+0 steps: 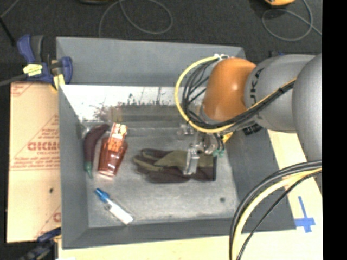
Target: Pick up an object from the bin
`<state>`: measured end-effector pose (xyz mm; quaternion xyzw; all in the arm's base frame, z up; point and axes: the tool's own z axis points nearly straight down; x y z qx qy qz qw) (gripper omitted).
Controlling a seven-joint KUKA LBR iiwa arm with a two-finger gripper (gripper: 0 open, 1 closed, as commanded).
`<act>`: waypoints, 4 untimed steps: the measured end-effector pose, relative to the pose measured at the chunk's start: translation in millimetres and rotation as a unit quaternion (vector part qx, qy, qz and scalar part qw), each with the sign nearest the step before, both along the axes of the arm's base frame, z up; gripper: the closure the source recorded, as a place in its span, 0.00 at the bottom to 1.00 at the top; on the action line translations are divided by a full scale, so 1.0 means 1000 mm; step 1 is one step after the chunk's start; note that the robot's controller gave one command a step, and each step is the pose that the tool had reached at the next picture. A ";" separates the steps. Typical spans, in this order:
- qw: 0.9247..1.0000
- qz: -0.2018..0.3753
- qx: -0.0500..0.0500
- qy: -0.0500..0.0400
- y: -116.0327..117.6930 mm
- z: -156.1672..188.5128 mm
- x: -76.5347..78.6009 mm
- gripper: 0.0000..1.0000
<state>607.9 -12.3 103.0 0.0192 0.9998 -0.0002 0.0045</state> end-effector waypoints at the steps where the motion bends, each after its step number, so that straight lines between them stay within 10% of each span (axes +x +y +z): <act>1: 1.000 -0.008 0.000 0.002 0.006 -0.015 -0.001 0.00; 2: 0.997 0.073 -0.001 -0.001 -0.034 -0.030 -0.010 1.00; 3: 0.997 0.073 -0.001 -0.001 -0.034 -0.030 -0.010 1.00; 4: 0.997 0.083 -0.001 -0.004 -0.041 0.123 -0.017 1.00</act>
Offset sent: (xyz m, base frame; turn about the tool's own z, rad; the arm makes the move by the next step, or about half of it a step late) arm -0.0122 -0.0329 -0.0330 -0.1469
